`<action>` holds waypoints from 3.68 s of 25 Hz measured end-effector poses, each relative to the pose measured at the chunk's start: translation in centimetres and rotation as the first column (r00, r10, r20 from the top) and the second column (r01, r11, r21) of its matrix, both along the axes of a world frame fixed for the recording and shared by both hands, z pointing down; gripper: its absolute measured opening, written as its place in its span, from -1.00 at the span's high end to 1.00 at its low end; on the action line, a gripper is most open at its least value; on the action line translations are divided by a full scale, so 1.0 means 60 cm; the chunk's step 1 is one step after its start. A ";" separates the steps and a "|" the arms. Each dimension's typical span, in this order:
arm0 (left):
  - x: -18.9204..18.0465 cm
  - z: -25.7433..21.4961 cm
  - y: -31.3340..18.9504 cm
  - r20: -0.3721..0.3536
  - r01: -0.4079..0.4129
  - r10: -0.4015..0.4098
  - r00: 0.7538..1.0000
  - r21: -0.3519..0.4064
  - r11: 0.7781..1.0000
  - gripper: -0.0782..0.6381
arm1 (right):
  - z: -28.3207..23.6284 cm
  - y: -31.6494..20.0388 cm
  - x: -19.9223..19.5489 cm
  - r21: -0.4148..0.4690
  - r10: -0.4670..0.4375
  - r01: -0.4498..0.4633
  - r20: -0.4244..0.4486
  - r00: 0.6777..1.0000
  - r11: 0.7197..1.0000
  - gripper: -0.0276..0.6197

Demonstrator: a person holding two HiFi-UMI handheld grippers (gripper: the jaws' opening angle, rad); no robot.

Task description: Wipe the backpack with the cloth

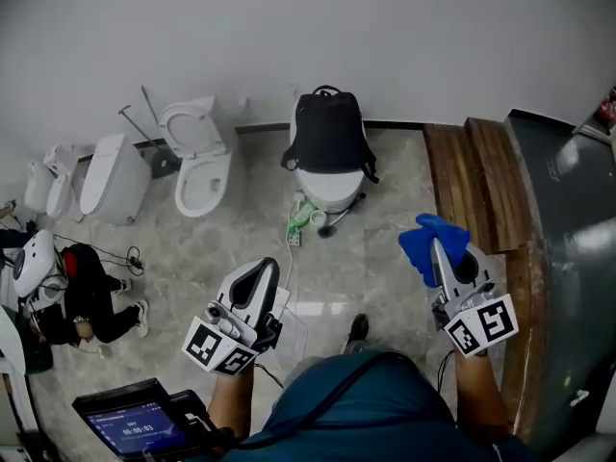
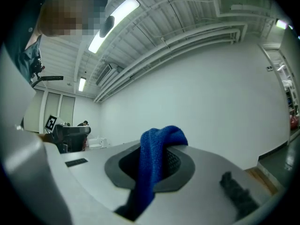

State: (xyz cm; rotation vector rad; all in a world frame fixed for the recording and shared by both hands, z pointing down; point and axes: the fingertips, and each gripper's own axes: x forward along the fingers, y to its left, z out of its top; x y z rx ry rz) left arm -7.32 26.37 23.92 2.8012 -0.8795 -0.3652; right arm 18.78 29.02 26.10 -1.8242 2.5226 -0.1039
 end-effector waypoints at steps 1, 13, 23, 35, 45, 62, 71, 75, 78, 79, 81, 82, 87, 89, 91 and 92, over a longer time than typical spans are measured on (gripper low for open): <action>0.013 -0.001 -0.016 0.002 0.004 -0.004 1.000 0.003 1.000 0.77 | 0.001 -0.020 0.012 0.005 -0.007 0.007 0.001 1.000 1.000 0.82; 0.102 0.013 -0.208 0.056 0.033 -0.033 0.998 -0.008 0.999 0.77 | 0.033 -0.247 0.094 -0.012 -0.031 0.032 0.042 0.999 0.999 0.82; 0.124 0.052 -0.474 0.048 -0.032 0.031 0.998 0.020 0.999 0.77 | 0.082 -0.498 0.112 -0.055 0.036 -0.038 -0.025 0.999 0.998 0.82; 0.144 0.070 -0.714 0.062 -0.132 0.128 0.990 0.072 0.989 0.77 | 0.173 -0.724 0.139 -0.090 0.165 -0.168 -0.041 0.985 0.982 0.82; 0.181 0.206 -0.898 0.084 -0.098 0.106 0.991 -0.096 0.991 0.77 | 0.497 -0.933 0.222 -0.421 0.289 -0.260 0.007 0.957 0.869 0.82; 0.201 0.400 -1.057 0.061 -0.013 0.032 0.998 -0.286 0.958 0.77 | 0.888 -1.082 0.223 -0.691 0.478 -0.074 0.414 0.775 0.719 0.82; 0.169 0.424 -1.077 0.053 0.050 -0.035 0.998 -0.313 0.949 0.77 | 0.831 -1.292 0.243 -0.603 0.278 -0.005 0.360 0.891 0.798 0.82; 0.162 0.438 -1.081 0.068 0.079 -0.060 0.996 -0.326 0.942 0.77 | 0.814 -1.384 0.212 -0.594 0.069 0.045 0.168 0.983 0.803 0.82; 0.157 0.442 -1.081 0.063 0.100 -0.083 0.995 -0.333 0.938 0.77 | 0.821 -1.433 0.179 -0.624 -0.097 0.090 0.023 0.995 0.776 0.82; 0.156 0.443 -1.081 0.056 0.105 -0.091 0.994 -0.337 0.936 0.77 | 0.826 -1.445 0.169 -0.641 -0.148 0.100 -0.021 0.989 0.761 0.82; 0.153 0.443 -1.081 0.047 0.116 -0.106 0.993 -0.339 0.934 0.77 | 0.833 -1.465 0.148 -0.667 -0.245 0.114 -0.106 0.964 0.736 0.82; 0.150 0.443 -1.081 0.045 0.123 -0.115 0.992 -0.339 0.933 0.77 | 0.832 -1.474 0.135 -0.670 -0.291 0.123 -0.145 0.946 0.732 0.82; 0.139 0.449 -1.081 0.056 0.155 -0.144 0.988 -0.343 0.926 0.77 | 0.823 -1.502 -0.031 -0.684 -0.510 0.344 -0.048 0.859 0.643 0.82; 0.132 0.450 -1.080 0.060 0.168 -0.157 0.986 -0.345 0.923 0.77 | 0.827 -1.495 -0.120 -0.696 -0.587 0.426 0.010 0.810 0.577 0.82; 0.118 0.453 -1.080 0.060 0.182 -0.171 0.983 -0.343 0.922 0.77 | 0.824 -1.496 -0.188 -0.694 -0.633 0.442 -0.025 0.774 0.568 0.82; 0.111 0.454 -1.080 0.059 0.189 -0.179 0.982 -0.341 0.921 0.77 | 0.824 -1.494 -0.214 -0.699 -0.668 0.436 -0.081 0.739 0.567 0.82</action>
